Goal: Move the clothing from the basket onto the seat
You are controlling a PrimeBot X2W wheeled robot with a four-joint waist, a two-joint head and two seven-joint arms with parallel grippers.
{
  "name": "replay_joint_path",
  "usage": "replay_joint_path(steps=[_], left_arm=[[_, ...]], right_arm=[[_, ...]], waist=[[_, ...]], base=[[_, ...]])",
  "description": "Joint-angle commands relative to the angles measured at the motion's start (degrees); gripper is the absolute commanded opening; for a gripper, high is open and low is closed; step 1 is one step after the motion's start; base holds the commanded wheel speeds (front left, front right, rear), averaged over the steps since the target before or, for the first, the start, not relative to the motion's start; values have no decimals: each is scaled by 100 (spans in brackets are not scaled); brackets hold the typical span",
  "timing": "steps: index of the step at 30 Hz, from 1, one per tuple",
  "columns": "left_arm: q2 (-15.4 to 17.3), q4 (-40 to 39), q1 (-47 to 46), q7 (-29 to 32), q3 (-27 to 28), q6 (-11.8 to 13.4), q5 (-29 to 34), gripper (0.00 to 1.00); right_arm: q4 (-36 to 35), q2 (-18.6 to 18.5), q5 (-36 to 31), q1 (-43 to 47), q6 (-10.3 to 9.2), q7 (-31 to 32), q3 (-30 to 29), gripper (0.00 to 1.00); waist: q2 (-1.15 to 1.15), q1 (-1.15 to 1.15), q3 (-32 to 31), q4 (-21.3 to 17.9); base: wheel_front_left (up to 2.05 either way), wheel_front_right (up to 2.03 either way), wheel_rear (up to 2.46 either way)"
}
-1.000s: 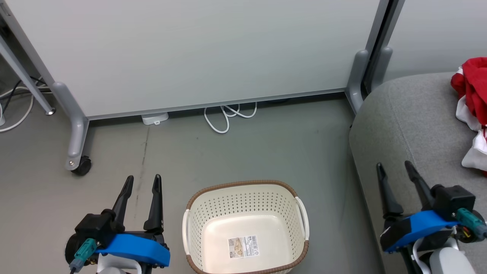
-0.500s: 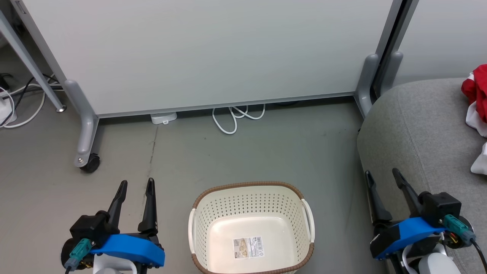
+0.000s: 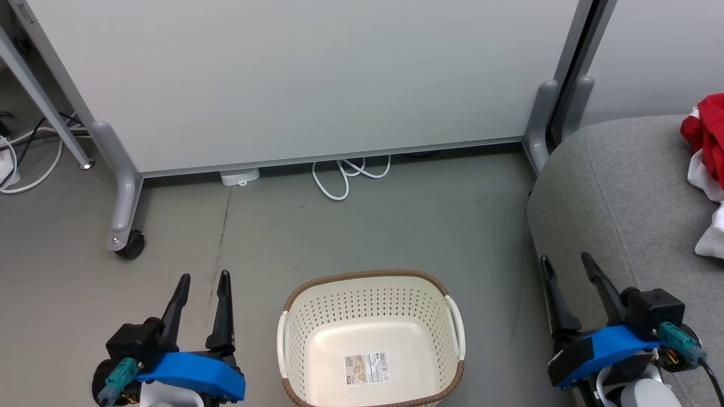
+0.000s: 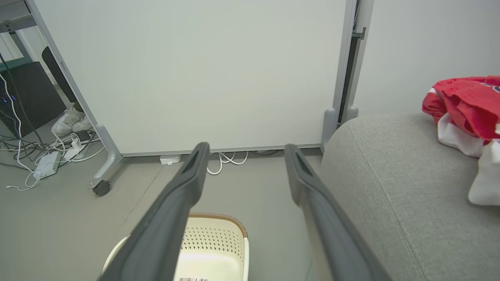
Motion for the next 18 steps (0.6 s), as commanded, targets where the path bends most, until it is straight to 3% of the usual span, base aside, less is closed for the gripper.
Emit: replay_joint_path(steps=[1,14,15,18], left_arm=[[-10,10,4,-29,-7,-12,-21,100],[1,45,-25,-29,-51,-12,-37,100],[-13,34,-1,1,-32,0,-13,0],[-45,147,91,32,-27,1,-43,0]], right_arm=[[-32,18,21,89,1,-18,4,100],[-62,20,95,126,1,2,36,100],[-40,7,75,29,0,6,30,0],[108,11,119,58,0,26,19,0]], waist=[[0,0,0,-6],[0,0,7,-42],[0,0,7,-43],[0,0,7,-45]], base=[[0,0,0],[0,0,0],[0,0,0],[0,0,0]])
